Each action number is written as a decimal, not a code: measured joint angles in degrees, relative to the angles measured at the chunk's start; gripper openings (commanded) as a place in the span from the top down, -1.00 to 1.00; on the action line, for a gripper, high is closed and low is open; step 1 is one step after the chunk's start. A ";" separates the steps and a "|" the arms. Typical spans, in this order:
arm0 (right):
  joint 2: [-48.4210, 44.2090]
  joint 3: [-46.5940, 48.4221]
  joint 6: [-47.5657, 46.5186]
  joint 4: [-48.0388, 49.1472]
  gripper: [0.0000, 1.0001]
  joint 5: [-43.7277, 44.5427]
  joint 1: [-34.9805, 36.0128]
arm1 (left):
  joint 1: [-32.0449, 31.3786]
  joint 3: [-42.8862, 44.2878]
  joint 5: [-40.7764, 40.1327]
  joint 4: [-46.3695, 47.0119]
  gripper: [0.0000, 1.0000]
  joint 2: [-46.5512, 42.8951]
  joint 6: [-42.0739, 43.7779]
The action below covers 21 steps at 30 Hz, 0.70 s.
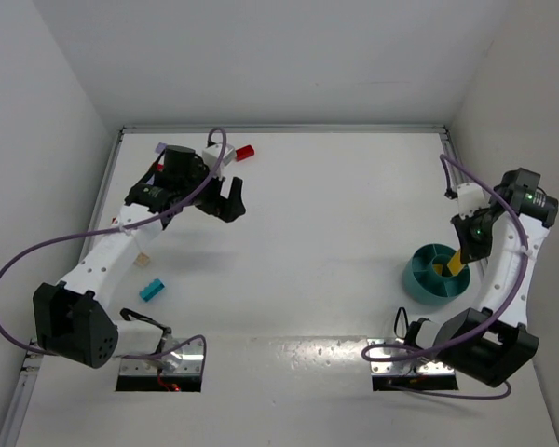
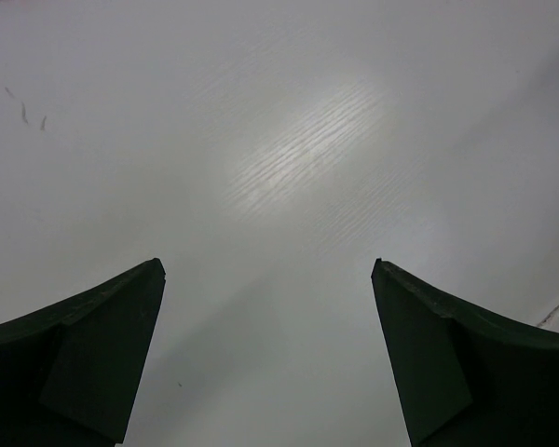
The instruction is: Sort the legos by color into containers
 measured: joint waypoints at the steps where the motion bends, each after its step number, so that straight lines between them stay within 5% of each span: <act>1: 0.09 -0.61 -0.55 -0.22 1.00 -0.28 -0.07 | 0.48 -0.26 0.31 -0.02 -1.00 0.00 0.02; 13: 3.06 -1.57 -3.13 -0.68 1.00 -3.69 -0.76 | 2.16 -0.63 2.40 0.26 -1.00 0.00 0.13; 20: 4.50 -2.54 -3.21 -0.31 0.72 -4.59 -0.76 | 2.95 -0.63 2.89 0.59 -1.00 0.00 0.07; 21: 4.76 -2.54 -3.21 -0.28 0.56 -4.74 -0.76 | 3.23 -0.63 2.99 0.59 -1.00 0.00 -0.07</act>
